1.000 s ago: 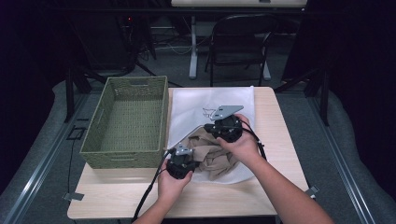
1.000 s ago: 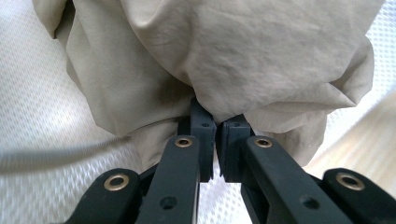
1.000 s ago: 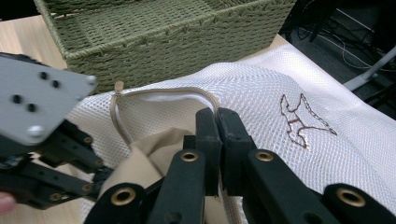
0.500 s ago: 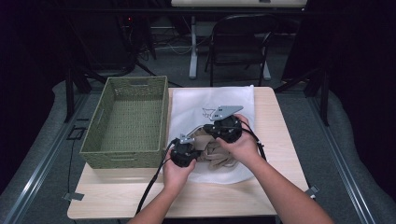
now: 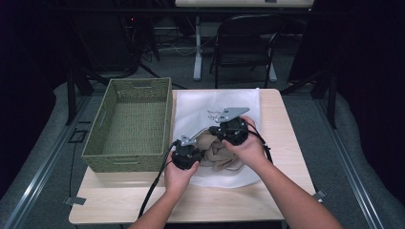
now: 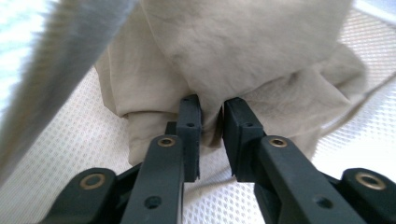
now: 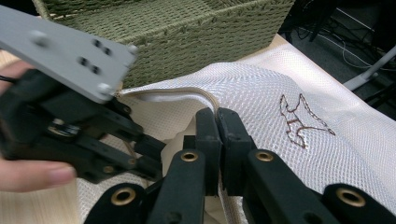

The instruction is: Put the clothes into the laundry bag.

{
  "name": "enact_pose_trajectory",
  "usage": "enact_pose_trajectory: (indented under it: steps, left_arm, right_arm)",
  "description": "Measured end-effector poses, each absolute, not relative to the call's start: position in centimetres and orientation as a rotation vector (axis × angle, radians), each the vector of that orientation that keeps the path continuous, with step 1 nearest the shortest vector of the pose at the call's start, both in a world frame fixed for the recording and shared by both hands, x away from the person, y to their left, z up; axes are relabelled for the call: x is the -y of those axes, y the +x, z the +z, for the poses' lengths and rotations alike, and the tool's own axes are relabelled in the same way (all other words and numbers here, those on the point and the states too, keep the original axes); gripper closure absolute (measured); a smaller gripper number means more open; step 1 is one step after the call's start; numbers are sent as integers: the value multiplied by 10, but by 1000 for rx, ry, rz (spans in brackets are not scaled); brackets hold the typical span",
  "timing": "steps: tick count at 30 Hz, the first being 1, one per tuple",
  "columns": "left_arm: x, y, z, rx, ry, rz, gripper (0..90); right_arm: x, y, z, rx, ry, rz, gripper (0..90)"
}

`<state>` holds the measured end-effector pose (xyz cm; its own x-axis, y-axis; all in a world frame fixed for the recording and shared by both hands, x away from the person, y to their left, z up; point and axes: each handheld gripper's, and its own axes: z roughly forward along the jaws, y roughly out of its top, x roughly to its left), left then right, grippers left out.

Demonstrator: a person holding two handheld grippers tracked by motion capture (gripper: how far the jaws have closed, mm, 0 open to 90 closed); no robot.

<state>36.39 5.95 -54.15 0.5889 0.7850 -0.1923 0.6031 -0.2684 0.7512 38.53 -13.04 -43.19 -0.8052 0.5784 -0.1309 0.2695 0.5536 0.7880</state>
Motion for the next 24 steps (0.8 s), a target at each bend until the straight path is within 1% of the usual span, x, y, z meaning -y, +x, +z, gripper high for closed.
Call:
enact_pose_trajectory:
  steps: [5,10,16,24]
  left_arm:
    - [-65,350,-533,-1076,1987,265,702]
    - [-67,341,-530,-1060,1979,232,695]
    - [-60,331,-535,-1038,1981,178,664]
    - [-44,323,-545,-1003,1999,118,584]
  right_arm:
    - [130,385,-432,-2418,689,1126,878]
    - [130,384,-431,-2414,692,1128,878]
    - [131,384,-431,-2415,689,1128,878]
    - [131,384,-434,-2416,694,1132,878]
